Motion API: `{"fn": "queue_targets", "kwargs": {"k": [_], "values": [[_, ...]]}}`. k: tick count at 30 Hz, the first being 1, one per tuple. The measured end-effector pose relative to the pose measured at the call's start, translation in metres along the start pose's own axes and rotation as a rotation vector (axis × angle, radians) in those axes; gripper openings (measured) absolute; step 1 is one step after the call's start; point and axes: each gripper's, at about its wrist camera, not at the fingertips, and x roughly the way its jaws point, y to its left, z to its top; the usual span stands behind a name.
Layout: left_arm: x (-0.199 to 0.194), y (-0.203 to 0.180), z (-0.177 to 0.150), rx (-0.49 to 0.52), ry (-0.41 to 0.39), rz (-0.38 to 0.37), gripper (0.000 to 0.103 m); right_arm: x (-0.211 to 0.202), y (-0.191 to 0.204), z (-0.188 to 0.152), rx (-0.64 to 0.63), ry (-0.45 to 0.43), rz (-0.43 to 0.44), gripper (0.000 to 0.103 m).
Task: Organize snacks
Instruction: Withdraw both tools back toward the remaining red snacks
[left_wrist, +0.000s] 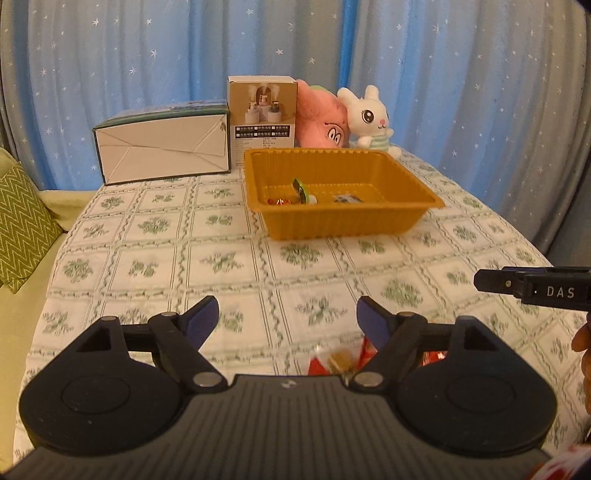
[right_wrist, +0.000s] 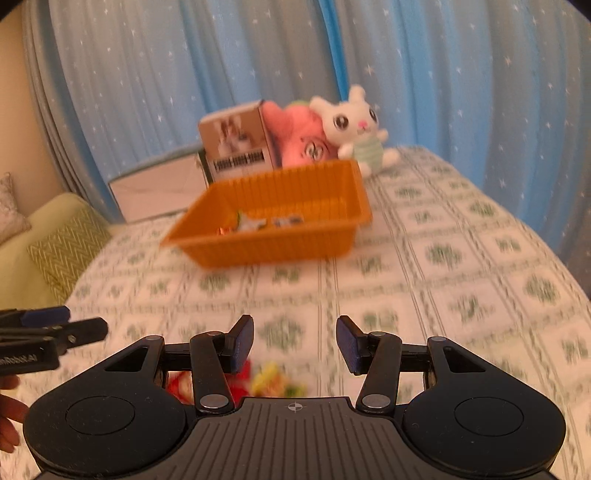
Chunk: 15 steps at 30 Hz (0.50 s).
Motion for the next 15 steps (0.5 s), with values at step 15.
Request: {"fn": "queue_targets", "kwargs": {"k": [15], "values": [[0.006, -0.016, -0.045, 0.202, 0.097, -0.068, 0.079, 0.002, 0.004, -0.048, -0.017, 0.084, -0.016, 0.05]]}}
